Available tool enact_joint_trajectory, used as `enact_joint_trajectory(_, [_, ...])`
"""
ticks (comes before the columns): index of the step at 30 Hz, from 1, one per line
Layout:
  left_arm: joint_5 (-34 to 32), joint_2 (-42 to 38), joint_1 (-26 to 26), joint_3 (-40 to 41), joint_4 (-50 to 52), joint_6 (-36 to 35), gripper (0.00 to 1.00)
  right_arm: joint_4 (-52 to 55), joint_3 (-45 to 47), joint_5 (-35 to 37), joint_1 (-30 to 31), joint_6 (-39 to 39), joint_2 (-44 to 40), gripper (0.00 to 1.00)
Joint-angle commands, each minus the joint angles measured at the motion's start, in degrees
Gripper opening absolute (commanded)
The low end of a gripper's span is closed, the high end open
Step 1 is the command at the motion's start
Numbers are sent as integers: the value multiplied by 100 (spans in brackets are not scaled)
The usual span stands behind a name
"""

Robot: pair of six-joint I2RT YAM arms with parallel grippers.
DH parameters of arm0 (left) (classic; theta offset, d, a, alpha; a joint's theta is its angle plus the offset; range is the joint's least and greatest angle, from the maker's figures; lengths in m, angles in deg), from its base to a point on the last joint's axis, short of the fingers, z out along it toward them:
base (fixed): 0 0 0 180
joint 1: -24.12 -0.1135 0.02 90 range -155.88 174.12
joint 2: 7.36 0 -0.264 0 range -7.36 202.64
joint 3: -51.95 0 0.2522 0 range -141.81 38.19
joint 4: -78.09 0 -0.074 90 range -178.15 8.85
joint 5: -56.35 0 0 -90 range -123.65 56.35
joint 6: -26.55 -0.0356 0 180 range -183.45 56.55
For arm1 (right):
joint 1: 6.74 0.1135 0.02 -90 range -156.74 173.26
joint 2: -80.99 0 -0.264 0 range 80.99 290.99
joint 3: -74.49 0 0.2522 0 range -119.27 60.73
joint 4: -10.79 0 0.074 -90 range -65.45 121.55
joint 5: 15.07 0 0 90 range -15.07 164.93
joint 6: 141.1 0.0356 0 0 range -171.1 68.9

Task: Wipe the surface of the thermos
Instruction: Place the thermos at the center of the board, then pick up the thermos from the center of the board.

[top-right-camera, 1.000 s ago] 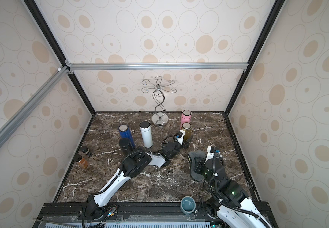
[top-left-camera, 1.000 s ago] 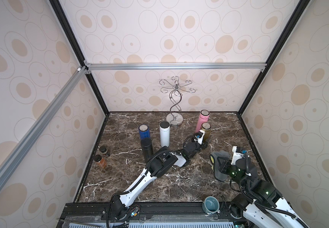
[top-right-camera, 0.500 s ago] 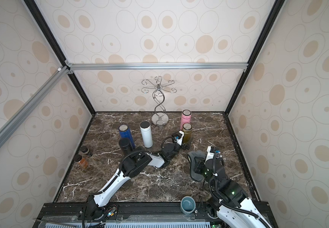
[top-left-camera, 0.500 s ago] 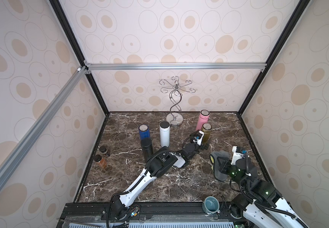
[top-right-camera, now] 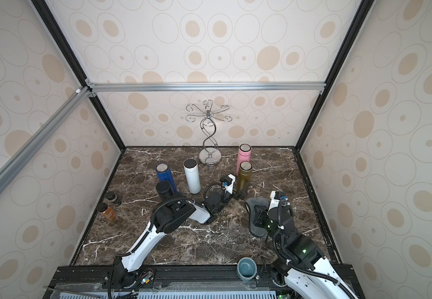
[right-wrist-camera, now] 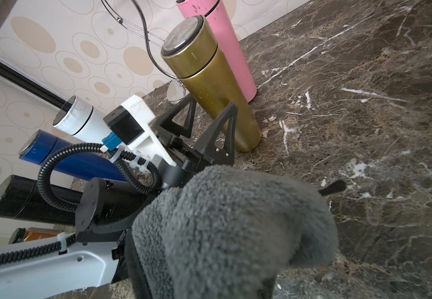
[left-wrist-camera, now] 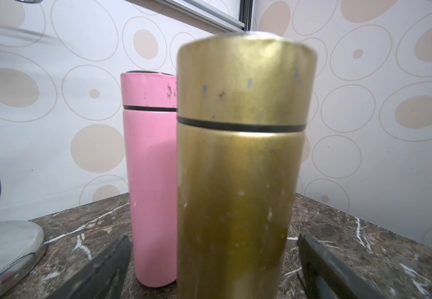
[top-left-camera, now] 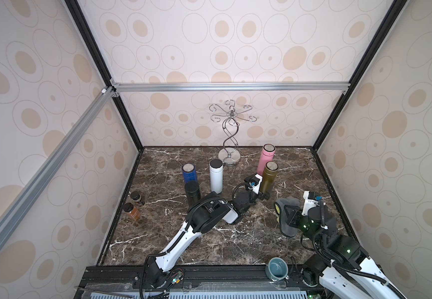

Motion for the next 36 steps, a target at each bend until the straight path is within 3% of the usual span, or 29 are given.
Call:
enact_joint_trajectory(1, [77,-356,9,353,-349,111,100,-219,-165,-100,-50,-85,76,0])
enact_joint_trajectory(7, [-197,-978,110,1446,-512,131,100,-451,-212,-309,-50,-139,310,0])
enact_joint_trajectory(11, [-787,-1395,339,2056,-438,-265,100,-662,-202,-461,-49,-131,532,0])
enact_joint_trajectory(14, [-1605,-1738,565,2335,-160,3,100,-818,-177,-554,-45,-77,686,0])
enact_joint_trajectory(17, [-1687,-2173,845,2568,291,27,100,-974,-144,-616,-45,-34,785,0])
enact_joint_trajectory(21, [-934,-3184,1054,2549,2389,448,100,-1016,-207,-709,-43,-28,878,0])
enact_joint_trajectory(23, [-954,-3723,1142,3038,2280,641,100,-994,-238,-727,-43,-16,849,0])
enact_joint_trajectory(26, [-1364,-4797,1313,3983,1932,736,100,-934,-290,-729,-47,-13,827,0])
enact_joint_trajectory(28, [-1627,-5471,1408,4129,2644,947,100,-966,-301,-783,-44,-3,848,0])
enact_joint_trajectory(36, [-4119,-7764,2369,3607,6235,1582,100,-1552,-104,-1255,-44,168,1323,0])
